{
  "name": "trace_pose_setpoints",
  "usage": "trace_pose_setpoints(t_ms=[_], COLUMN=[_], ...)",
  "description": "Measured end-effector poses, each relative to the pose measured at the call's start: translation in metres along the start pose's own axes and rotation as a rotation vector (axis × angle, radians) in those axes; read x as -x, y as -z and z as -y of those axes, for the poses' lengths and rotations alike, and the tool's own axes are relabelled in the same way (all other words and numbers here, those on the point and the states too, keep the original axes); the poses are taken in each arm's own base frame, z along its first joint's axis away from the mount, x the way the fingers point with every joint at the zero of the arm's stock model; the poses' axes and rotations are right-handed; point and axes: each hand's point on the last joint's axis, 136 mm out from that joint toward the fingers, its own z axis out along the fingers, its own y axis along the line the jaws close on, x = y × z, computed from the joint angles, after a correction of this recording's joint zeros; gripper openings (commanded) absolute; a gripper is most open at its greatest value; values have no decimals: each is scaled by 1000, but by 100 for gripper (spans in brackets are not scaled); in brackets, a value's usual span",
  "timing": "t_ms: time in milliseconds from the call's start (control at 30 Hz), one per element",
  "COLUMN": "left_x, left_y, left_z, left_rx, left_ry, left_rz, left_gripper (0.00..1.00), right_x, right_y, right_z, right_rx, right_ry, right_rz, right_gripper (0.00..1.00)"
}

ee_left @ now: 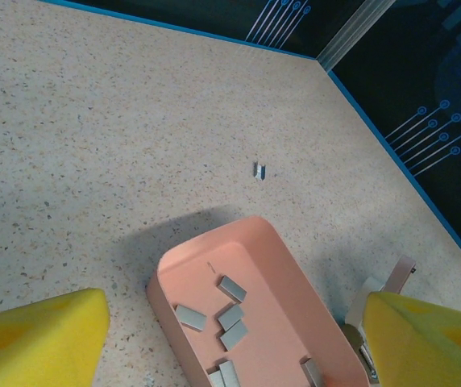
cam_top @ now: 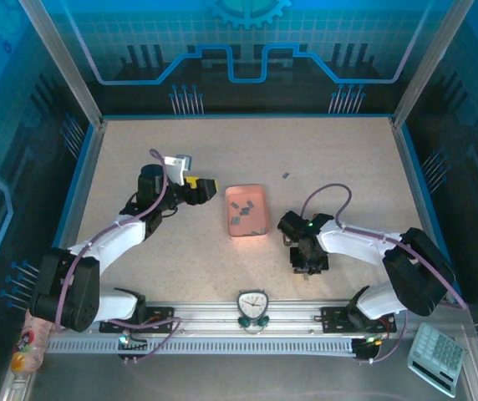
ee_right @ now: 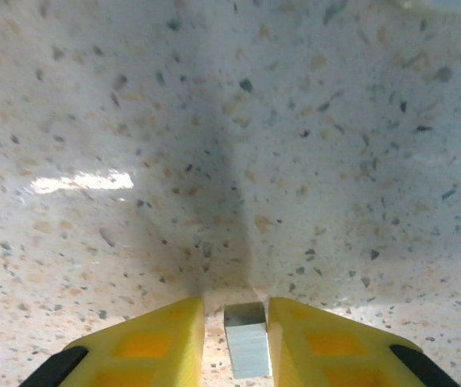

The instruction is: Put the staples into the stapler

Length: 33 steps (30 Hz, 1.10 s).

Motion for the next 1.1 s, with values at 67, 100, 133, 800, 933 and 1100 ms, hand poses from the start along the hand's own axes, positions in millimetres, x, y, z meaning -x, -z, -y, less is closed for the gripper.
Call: trace_pose_setpoints(t_ms=[67,100,133,800,933,1100], left_x=[0,0,0,0,0,0], left_y=[0,0,0,1,1,1], left_z=[0,0,0,3,3,3], left_rx=[0,0,0,-7,-6,-6], left_ry=[-7,-8,-9,-17,-17,-20], left_rz=[0,0,0,2,2,2], left_gripper=[83,83,83,83,83,83], right_x=[1,1,2,1,-2,-2], right_y=[0,-1,-1,11,11,11], right_z=[-1,-1,-2,5,6,6], right_rx=[3,4,4,5,1,-3], right_ry=[0,-1,2,61,77,98], right_rz=[2,2,3,3,-6,-10], right_gripper=[26,27,27,32,32,32])
